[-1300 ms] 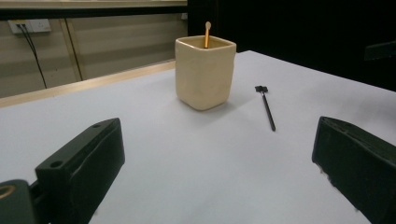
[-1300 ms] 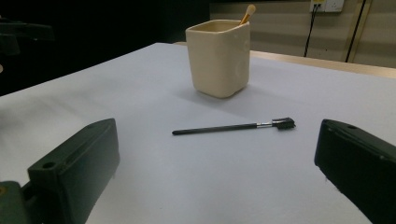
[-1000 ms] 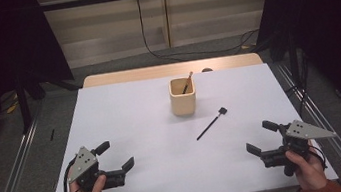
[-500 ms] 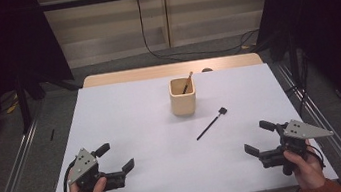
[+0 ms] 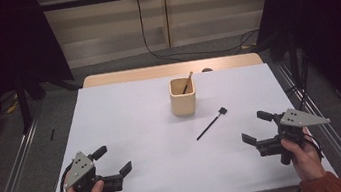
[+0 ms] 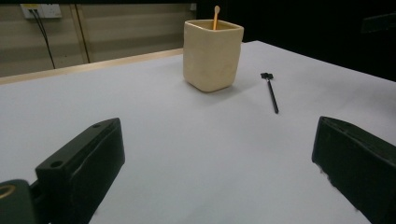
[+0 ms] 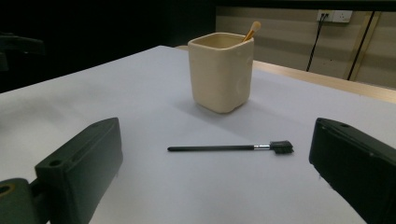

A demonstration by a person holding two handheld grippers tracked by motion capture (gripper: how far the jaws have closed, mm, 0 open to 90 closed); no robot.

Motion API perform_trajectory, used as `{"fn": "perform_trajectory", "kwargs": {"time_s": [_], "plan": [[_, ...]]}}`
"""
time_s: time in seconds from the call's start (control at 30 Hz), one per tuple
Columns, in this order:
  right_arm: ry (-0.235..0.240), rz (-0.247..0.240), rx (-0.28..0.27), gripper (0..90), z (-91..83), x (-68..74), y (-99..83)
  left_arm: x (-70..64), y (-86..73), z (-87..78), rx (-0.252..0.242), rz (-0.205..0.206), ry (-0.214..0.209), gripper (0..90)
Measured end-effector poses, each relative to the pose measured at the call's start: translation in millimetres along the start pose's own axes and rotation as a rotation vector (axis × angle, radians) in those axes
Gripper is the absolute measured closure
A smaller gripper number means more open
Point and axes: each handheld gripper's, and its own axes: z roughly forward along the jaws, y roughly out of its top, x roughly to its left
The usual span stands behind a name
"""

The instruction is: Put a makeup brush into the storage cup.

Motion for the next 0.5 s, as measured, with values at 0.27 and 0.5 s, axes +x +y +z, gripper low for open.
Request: {"fn": "perform_trajectory", "kwargs": {"time_s": [0.27,0.5], "plan": [[0.023,-0.022,-0.006,1.0,15.6,-4.0,18.1,4.7,-0.3,-10.6,-0.029,-0.024,0.023,3.2],[0.041,-0.035,0.005,0.5,36.2,-6.9,35.1,6.8,-1.3,-15.9,-0.038,-0.018,0.035,3.0]]}}
